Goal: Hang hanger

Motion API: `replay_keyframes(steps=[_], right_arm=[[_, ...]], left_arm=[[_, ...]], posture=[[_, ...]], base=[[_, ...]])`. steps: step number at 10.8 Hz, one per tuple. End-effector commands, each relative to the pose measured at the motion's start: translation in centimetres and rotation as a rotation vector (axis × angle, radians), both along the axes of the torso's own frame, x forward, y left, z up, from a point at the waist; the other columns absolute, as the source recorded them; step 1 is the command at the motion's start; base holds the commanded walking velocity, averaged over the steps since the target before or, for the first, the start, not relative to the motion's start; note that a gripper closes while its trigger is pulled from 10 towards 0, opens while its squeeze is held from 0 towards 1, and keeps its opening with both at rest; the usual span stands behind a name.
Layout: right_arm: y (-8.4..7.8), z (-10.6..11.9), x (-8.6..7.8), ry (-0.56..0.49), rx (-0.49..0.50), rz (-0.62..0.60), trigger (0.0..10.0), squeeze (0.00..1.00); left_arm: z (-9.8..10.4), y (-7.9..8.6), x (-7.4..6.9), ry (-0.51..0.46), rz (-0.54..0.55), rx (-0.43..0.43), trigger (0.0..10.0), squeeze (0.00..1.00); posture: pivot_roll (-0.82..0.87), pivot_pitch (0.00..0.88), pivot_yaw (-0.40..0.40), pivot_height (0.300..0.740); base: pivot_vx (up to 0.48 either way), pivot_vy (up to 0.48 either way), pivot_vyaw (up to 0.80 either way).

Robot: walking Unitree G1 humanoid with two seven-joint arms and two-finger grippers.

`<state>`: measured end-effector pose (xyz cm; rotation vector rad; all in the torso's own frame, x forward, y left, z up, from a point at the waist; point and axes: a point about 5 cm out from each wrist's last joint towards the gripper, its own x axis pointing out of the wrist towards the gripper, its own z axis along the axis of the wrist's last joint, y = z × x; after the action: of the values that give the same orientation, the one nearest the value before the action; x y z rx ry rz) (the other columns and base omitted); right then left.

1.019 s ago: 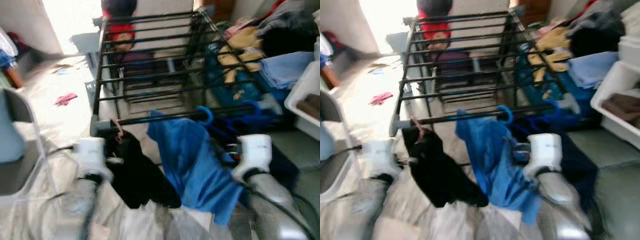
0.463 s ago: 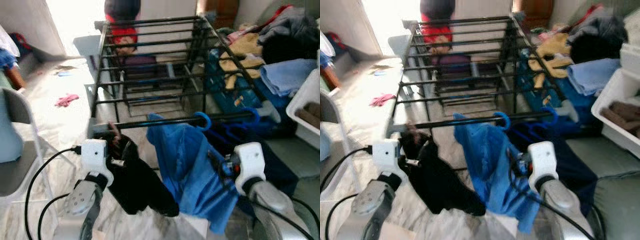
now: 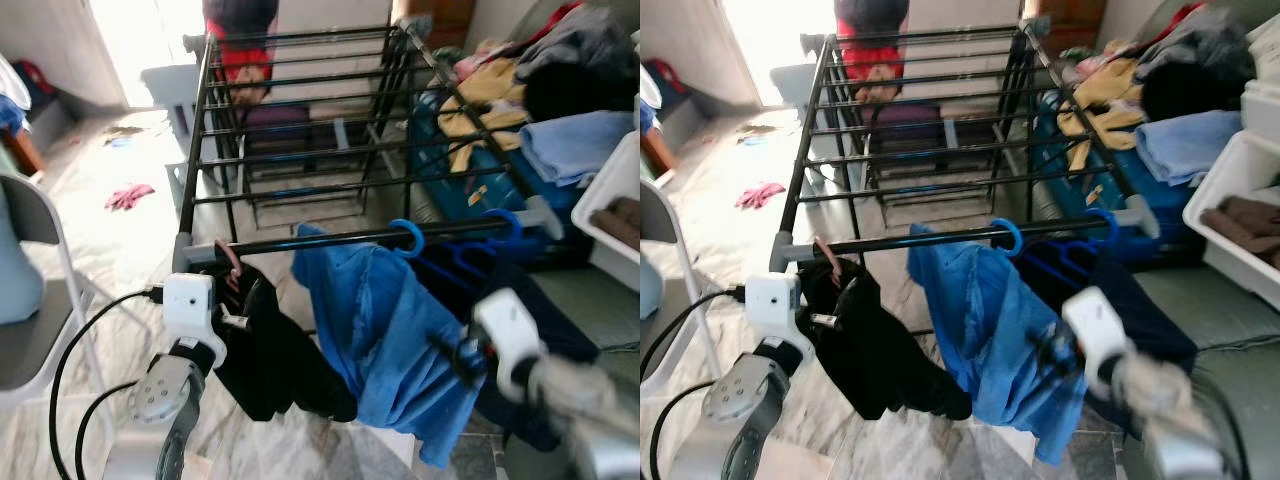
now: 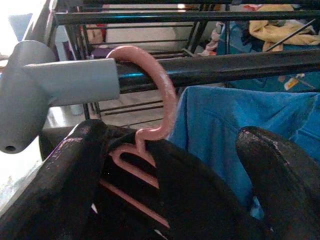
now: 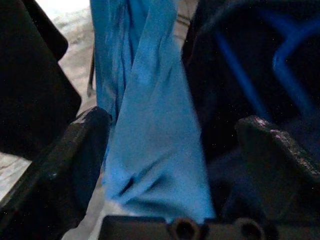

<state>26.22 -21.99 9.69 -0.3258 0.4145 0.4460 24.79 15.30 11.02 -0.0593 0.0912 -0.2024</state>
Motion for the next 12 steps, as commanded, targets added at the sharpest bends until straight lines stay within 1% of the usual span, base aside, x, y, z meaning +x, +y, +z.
replay_keyframes(steps=[1, 2, 3, 4, 6, 8, 10, 11, 12], right_arm=[[-0.3, 0.1, 0.7, -0.009, -0.016, 0.061, 10.0, 0.0], [-0.6, 0.0, 1.2, -0.005, -0.026, 0.093, 10.0, 0.0], [-1.0, -0.2, 2.0, 0.02, -0.041, 0.135, 10.0, 0.0], [-1.0, -0.5, 2.9, 0.046, -0.048, 0.186, 10.0, 0.0], [-0.3, -1.4, 4.1, 0.082, -0.046, 0.306, 10.0, 0.0], [0.5, -1.8, 5.0, 0.082, -0.062, 0.327, 10.0, 0.0], [0.9, -2.7, 5.3, 0.099, -0.074, 0.347, 10.0, 0.0], [1.2, -2.9, 5.7, 0.093, -0.055, 0.34, 8.4, 0.0], [2.2, -2.8, 6.1, 0.084, 0.04, 0.331, 0.0, 0.0]], left_arm=[[-0.2, 0.1, 0.0, 0.019, -0.009, 0.012, 10.0, 0.0], [-0.2, 0.1, 0.0, 0.021, -0.011, 0.014, 10.0, 0.0], [-0.1, 0.2, -0.1, 0.028, -0.014, 0.016, 10.0, 0.0], [-0.2, 0.2, -0.3, 0.039, -0.015, 0.021, 10.0, 0.0], [-0.2, 0.3, -0.5, 0.046, -0.026, 0.033, 10.0, 0.0], [-0.1, 0.4, -0.6, 0.049, -0.029, 0.042, 10.0, 0.0], [-0.2, 0.7, -0.7, 0.055, -0.027, 0.048, 10.0, 0.0], [-0.1, 0.7, -0.8, 0.056, -0.03, 0.051, 10.0, 0.0], [-0.1, 0.6, -0.6, 0.058, -0.033, 0.053, 10.0, 0.0]], posture=[[-0.09, 0.0, 0.052, 0.74], [-0.08, 0.0, 0.05, 0.74], [-0.08, 0.0, 0.049, 0.74], [-0.07, 0.0, 0.053, 0.74], [-0.05, 0.0, 0.059, 0.74], [-0.03, 0.0, 0.059, 0.74], [-0.02, 0.0, 0.061, 0.74], [-0.01, 0.0, 0.064, 0.74], [-0.01, 0.0, 0.07, 0.74]], base=[[0.0, 0.0, 0.0], [0.0, 0.0, 0.0], [0.0, 0.0, 0.0], [0.0, 0.0, 0.0], [0.0, 0.0, 0.0], [0.0, 0.0, 0.0], [0.0, 0.0, 0.0], [0.0, 0.0, 0.0], [0.0, 0.0, 0.0]])
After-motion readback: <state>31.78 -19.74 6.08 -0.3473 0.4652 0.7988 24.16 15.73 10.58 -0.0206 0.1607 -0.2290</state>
